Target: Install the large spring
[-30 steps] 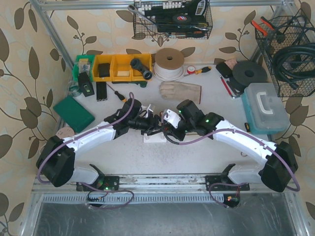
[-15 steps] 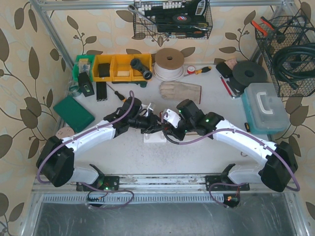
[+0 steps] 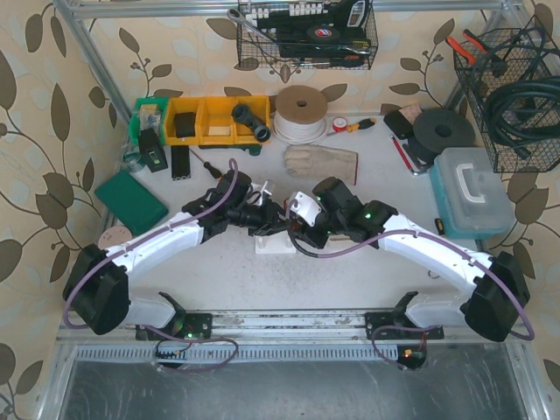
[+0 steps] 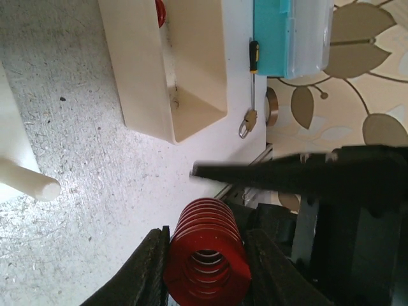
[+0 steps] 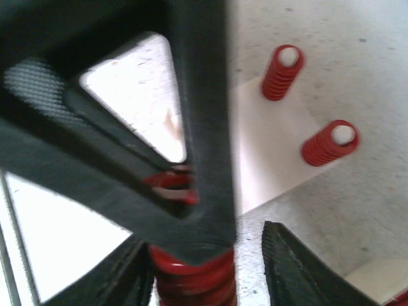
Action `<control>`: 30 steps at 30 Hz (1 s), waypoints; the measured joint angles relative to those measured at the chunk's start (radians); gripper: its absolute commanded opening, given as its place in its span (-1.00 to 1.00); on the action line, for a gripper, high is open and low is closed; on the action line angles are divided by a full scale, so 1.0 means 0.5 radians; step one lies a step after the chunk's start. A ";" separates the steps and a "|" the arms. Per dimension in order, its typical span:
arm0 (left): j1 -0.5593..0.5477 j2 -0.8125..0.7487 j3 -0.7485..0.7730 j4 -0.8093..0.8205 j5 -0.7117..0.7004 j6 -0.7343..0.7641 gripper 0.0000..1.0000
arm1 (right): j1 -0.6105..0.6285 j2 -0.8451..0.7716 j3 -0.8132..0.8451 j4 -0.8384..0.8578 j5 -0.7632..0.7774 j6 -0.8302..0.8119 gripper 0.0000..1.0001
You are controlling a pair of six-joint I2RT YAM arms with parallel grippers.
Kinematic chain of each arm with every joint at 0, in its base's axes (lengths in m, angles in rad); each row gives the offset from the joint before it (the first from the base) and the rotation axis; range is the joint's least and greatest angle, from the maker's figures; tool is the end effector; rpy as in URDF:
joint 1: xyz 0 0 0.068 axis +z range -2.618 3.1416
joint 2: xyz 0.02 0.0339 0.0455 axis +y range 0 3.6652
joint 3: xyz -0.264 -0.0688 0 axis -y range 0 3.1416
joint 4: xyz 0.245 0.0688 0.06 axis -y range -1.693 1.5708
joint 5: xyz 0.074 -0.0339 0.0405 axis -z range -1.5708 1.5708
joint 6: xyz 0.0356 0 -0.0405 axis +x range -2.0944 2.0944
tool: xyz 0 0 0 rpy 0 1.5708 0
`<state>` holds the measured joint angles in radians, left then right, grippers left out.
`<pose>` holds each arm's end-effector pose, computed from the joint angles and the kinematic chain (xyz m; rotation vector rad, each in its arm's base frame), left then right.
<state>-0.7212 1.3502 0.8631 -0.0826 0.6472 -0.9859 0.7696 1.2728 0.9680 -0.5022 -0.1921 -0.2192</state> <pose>0.2059 -0.2096 0.2542 0.1235 2.5132 -1.5659 0.1889 0.1925 0.2709 -1.2269 2.0794 0.4870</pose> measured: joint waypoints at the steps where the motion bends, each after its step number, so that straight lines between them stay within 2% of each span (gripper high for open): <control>1: 0.000 -0.011 0.029 -0.063 -0.032 0.029 -1.00 | 0.003 -0.005 0.000 0.015 0.038 0.019 0.36; 2: 0.001 -0.025 0.053 -0.118 -0.051 0.050 -1.00 | 0.000 -0.011 0.000 0.027 0.066 0.037 0.68; 3: 0.004 -0.045 0.085 -0.189 -0.079 0.079 -1.00 | -0.001 -0.021 -0.001 0.040 0.108 0.044 0.89; 4: 0.005 -0.064 0.112 -0.248 -0.099 0.101 -1.00 | -0.005 -0.035 -0.001 0.047 0.131 0.063 0.92; 10: 0.057 -0.191 0.359 -0.682 -0.269 0.284 -1.00 | -0.008 -0.167 -0.063 0.123 0.240 0.160 1.00; 14: 0.070 -0.224 0.555 -1.057 -0.494 0.455 -1.00 | -0.019 -0.234 -0.105 0.147 0.405 0.406 1.00; 17: 0.070 -0.224 0.678 -1.341 -0.706 0.584 -1.00 | -0.126 -0.188 -0.067 0.117 0.430 0.675 0.69; 18: 0.069 -0.224 0.704 -1.424 -0.772 0.619 -1.00 | -0.173 -0.136 -0.029 0.099 0.429 0.775 0.65; 23: -0.002 -0.217 0.800 -1.803 -1.168 0.753 -1.00 | -0.214 0.046 0.009 0.182 0.415 1.186 0.76; 30: -0.264 -0.195 0.813 -1.955 -1.578 0.773 -1.00 | -0.165 -0.145 -0.278 0.423 0.478 1.516 0.83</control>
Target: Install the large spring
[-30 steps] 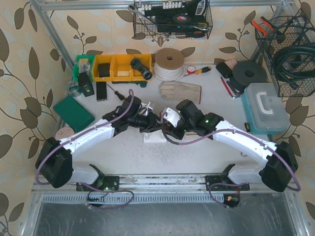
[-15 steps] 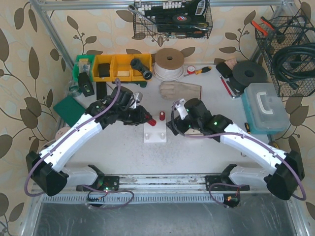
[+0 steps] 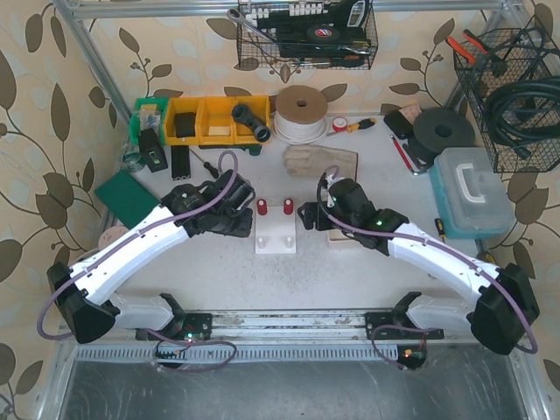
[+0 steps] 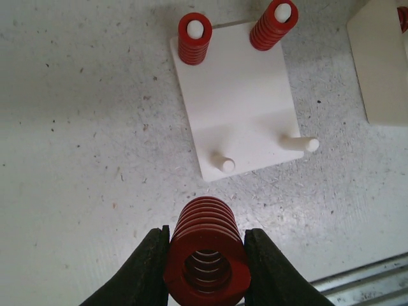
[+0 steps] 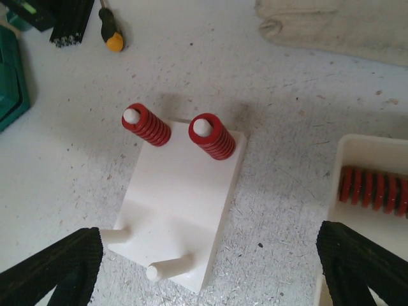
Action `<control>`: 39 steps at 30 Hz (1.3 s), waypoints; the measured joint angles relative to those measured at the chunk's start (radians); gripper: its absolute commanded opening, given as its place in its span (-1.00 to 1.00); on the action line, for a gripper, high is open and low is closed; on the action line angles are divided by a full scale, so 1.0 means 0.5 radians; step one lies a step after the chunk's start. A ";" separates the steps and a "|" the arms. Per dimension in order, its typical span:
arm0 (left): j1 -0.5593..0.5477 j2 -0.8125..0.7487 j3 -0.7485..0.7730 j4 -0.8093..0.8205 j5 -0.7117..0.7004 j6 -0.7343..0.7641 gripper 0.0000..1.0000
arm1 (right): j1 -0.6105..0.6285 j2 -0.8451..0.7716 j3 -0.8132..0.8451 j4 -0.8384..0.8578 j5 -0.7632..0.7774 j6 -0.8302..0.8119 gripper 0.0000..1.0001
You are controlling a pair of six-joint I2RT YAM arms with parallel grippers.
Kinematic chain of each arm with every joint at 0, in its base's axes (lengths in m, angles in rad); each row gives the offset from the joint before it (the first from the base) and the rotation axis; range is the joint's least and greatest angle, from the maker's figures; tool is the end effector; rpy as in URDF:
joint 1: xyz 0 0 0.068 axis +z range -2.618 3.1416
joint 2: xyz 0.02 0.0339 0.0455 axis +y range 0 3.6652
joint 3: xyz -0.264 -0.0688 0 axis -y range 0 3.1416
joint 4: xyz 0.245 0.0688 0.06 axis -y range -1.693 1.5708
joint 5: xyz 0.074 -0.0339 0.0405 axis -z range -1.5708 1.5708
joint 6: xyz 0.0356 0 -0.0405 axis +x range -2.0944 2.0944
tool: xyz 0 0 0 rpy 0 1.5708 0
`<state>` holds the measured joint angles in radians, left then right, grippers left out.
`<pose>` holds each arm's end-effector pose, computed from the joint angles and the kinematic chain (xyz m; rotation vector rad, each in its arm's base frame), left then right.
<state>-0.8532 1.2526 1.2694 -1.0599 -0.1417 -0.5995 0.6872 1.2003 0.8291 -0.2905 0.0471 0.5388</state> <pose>0.1592 -0.1748 0.3340 0.2833 2.6209 -0.3330 0.2028 0.1642 0.2593 -0.1443 2.2988 0.6032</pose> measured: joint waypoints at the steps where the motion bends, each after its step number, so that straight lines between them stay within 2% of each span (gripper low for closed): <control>1: -0.024 0.008 -0.001 0.008 -0.036 0.000 -1.00 | 0.000 -0.025 -0.014 0.008 0.021 0.027 0.83; 8: -0.077 0.105 -0.069 0.216 -0.144 -0.005 -1.00 | -0.005 -0.224 -0.124 0.093 0.202 0.167 0.94; 19: -0.077 0.546 -0.025 0.357 -0.080 -0.070 -1.00 | -0.099 -0.313 -0.272 0.144 0.319 0.334 0.99; 39: -0.078 0.558 -0.079 0.336 -0.061 -0.235 -1.00 | -0.111 -0.311 -0.285 0.202 0.317 0.352 0.98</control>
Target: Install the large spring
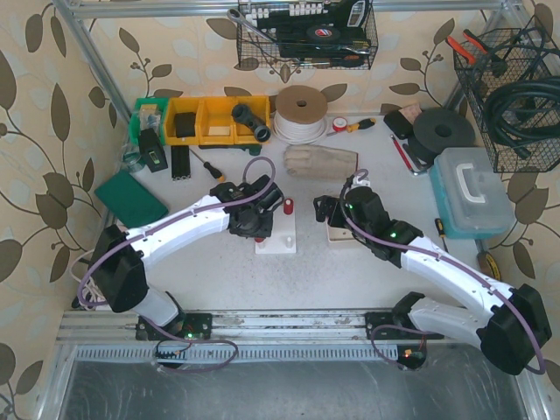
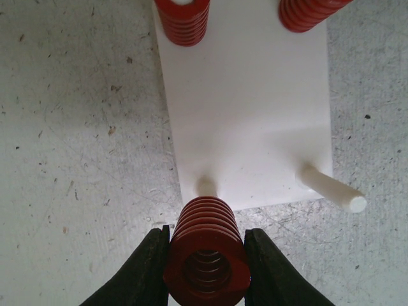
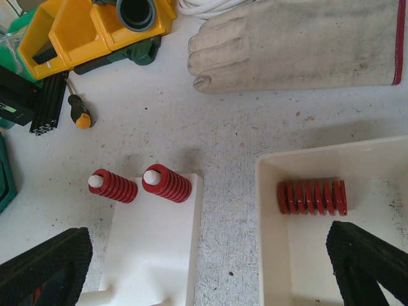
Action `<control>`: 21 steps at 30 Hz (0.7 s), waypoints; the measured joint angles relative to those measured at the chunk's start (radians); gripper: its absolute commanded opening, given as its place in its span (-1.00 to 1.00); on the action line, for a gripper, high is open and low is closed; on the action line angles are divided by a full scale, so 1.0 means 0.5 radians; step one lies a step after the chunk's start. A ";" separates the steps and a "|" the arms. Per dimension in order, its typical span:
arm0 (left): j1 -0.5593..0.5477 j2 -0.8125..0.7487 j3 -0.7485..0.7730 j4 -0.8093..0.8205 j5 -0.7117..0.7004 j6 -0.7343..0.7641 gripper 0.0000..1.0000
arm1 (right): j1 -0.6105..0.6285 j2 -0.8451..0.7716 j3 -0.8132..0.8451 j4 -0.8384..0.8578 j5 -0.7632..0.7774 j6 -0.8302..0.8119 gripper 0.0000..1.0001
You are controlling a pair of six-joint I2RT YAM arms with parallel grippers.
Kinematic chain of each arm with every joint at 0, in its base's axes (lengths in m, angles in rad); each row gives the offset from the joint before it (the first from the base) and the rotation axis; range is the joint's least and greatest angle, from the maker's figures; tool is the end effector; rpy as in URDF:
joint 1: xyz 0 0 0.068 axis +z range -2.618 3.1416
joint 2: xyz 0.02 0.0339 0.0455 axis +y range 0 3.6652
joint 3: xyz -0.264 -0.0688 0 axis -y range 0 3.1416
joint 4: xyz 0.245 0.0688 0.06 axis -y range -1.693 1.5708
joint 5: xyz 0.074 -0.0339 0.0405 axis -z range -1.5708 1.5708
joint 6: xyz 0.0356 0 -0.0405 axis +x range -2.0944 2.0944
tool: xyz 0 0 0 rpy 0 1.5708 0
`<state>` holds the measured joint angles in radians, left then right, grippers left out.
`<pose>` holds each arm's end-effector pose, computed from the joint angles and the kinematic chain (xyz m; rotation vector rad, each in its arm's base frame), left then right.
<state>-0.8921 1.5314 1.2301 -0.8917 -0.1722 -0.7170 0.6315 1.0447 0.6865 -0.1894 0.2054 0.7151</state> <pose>0.1941 -0.2309 0.2605 0.1952 2.7428 -0.2142 0.1906 0.1304 0.2554 0.2149 2.1507 0.5816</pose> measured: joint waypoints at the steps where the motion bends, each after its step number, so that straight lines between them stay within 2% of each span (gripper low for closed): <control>1: 0.000 -0.005 -0.013 -0.001 0.000 -0.007 -1.00 | 0.000 0.000 0.000 0.000 0.000 0.000 0.98; 21: -0.001 -0.052 -0.094 0.102 0.023 -0.020 -1.00 | -0.008 0.027 -0.001 0.016 -0.008 0.051 0.96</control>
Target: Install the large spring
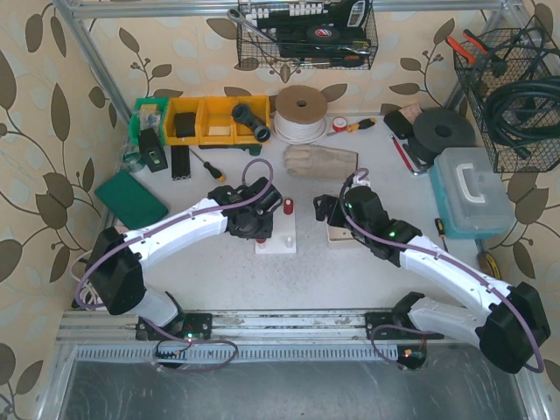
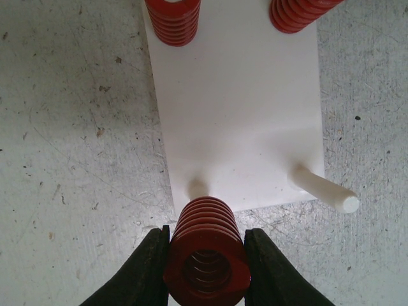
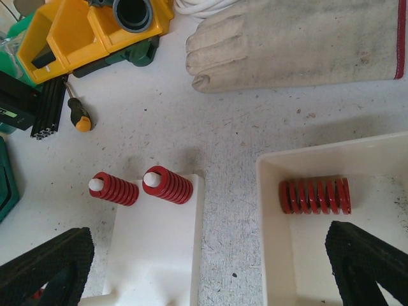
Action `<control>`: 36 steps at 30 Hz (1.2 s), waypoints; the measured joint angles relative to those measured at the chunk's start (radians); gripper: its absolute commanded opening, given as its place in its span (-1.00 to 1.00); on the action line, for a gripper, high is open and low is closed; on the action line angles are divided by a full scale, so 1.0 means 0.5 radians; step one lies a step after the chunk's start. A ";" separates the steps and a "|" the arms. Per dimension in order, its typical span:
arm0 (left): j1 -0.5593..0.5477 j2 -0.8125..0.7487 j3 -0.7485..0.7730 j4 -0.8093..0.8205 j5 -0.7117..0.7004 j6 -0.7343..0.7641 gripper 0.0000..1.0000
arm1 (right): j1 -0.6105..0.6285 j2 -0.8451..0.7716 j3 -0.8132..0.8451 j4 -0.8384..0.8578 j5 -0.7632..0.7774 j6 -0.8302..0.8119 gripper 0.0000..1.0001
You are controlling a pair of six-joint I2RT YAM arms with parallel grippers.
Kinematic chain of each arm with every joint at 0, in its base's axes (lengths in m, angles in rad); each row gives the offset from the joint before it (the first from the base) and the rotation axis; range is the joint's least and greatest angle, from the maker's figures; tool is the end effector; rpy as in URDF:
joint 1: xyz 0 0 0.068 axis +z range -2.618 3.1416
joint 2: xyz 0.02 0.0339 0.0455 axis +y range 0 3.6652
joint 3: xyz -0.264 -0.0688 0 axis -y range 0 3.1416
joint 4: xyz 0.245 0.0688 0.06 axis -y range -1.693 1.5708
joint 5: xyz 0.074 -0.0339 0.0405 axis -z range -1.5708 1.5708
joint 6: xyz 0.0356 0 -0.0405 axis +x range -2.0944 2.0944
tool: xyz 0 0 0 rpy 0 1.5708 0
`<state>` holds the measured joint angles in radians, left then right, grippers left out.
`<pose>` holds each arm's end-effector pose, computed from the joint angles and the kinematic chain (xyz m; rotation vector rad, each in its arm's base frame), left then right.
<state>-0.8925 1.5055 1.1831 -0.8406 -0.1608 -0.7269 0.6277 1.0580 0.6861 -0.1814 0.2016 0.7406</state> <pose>0.1911 -0.2280 0.2560 0.1807 2.7287 -0.2574 0.1929 0.1312 0.2532 0.2443 2.1566 0.5940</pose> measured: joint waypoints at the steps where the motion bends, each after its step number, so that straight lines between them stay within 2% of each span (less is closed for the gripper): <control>1: 0.000 0.000 -0.006 0.004 0.006 0.000 -1.00 | 0.000 0.000 0.000 0.003 0.000 0.000 0.96; 22: 0.000 0.078 -0.126 0.146 0.018 -0.005 -1.00 | 0.000 0.000 -0.019 0.043 -0.029 -0.001 0.95; 36: -0.011 0.078 -0.302 0.385 0.026 -0.023 -1.00 | 0.000 0.009 -0.019 0.047 -0.044 -0.001 0.96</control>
<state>-0.8982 1.5444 1.0321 -0.6483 -0.1478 -0.7383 0.6277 1.0626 0.6765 -0.1577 0.1795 0.7403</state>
